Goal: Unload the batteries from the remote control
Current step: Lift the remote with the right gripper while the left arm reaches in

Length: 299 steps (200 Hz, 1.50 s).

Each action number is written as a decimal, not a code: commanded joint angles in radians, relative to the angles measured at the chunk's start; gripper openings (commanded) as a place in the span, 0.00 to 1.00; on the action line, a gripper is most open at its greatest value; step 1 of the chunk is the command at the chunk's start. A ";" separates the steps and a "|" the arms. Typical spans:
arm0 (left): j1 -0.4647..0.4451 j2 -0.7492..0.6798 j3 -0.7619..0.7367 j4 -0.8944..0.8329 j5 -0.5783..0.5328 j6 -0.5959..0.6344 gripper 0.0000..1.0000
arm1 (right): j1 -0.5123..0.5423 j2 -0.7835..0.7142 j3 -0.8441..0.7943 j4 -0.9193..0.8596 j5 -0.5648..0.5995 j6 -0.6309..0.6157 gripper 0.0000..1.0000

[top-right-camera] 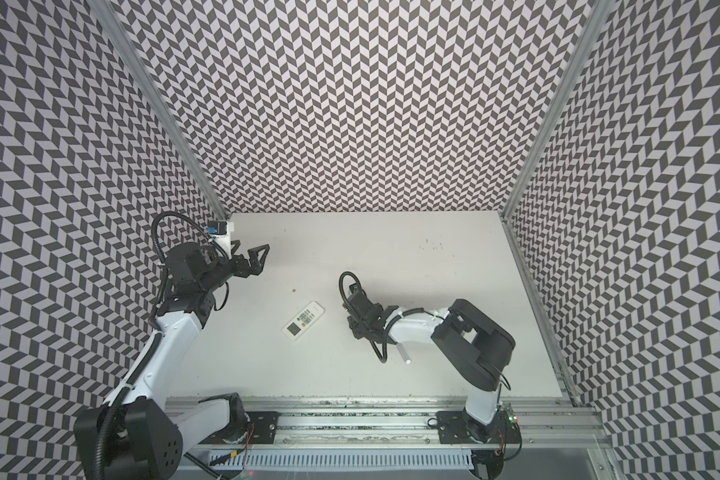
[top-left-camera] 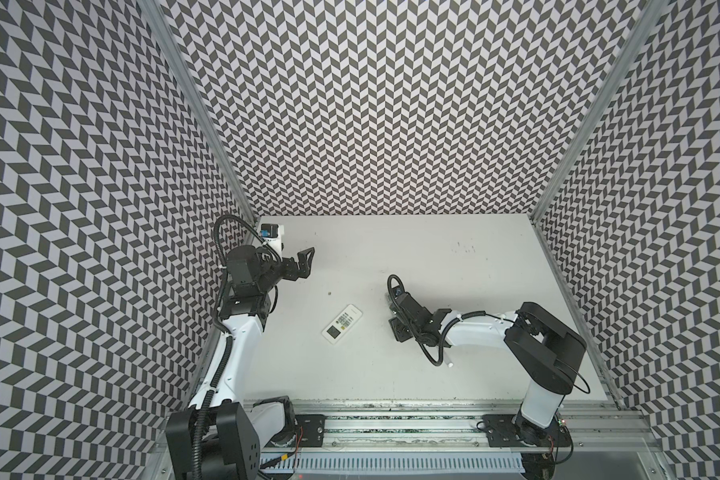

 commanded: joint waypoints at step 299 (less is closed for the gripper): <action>-0.349 0.034 0.531 -1.018 0.197 2.000 1.00 | -0.116 -0.645 -0.328 0.548 -0.743 -0.536 0.42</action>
